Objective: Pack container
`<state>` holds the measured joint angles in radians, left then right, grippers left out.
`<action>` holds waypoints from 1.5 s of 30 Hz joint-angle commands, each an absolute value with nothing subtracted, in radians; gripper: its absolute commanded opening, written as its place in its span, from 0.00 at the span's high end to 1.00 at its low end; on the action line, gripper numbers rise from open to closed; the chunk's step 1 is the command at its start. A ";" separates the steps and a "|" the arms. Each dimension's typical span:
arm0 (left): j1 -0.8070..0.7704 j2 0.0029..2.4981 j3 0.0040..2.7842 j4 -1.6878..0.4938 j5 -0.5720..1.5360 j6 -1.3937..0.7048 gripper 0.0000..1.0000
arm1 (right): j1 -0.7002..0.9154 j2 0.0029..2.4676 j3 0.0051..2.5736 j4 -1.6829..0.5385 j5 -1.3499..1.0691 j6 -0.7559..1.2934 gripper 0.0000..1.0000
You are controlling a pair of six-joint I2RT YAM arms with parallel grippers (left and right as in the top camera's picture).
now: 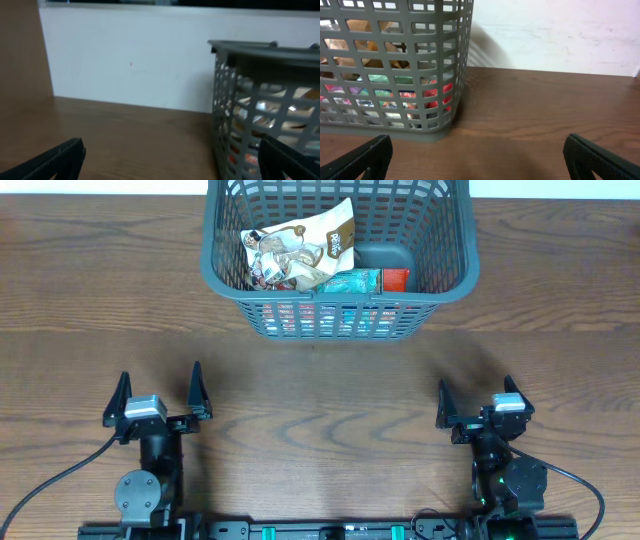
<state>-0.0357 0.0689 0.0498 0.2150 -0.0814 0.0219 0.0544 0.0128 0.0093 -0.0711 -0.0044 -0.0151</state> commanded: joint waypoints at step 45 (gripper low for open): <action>-0.089 0.003 0.004 -0.073 0.020 0.163 0.01 | 0.046 0.005 0.006 -0.074 -0.007 -0.031 0.01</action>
